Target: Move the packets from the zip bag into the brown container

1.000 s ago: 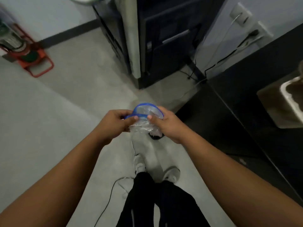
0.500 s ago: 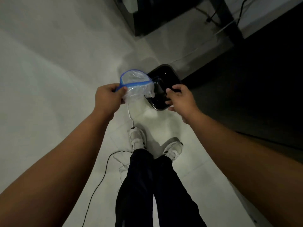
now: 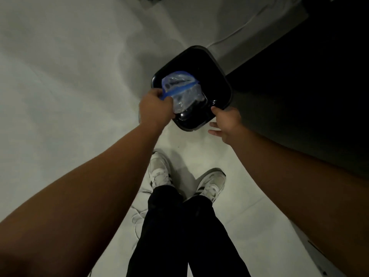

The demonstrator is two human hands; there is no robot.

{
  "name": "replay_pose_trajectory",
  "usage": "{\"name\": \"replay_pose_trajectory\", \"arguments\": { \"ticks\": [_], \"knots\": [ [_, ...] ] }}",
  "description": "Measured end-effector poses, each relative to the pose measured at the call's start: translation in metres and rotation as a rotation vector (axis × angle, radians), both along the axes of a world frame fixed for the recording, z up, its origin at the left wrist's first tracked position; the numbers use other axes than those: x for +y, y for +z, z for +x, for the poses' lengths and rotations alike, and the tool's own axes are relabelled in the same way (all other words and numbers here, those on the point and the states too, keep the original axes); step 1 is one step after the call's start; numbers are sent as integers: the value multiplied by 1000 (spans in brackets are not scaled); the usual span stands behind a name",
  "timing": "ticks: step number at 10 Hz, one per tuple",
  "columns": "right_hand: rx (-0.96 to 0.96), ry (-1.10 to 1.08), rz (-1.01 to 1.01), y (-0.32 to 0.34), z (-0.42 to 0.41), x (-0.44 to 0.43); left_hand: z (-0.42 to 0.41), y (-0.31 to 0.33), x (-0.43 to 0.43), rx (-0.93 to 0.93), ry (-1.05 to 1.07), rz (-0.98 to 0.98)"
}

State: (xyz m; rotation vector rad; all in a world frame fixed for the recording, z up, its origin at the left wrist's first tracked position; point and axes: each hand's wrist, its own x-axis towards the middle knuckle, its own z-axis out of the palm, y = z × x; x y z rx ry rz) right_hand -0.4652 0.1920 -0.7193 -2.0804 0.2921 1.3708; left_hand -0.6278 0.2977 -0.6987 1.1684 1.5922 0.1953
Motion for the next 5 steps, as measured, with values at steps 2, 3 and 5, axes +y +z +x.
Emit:
{"name": "replay_pose_trajectory", "arguments": {
  "ticks": [2,3,5],
  "knots": [
    [12,-146,-2,-38,0,6,37,-39,-12,11,-111,-47],
    [72,-333,45,-38,-1,3,44,-50,-11,39,-150,-78],
    [58,-29,1,-8,0,4,27,-39,1,120,-265,-83]
  ]
}}
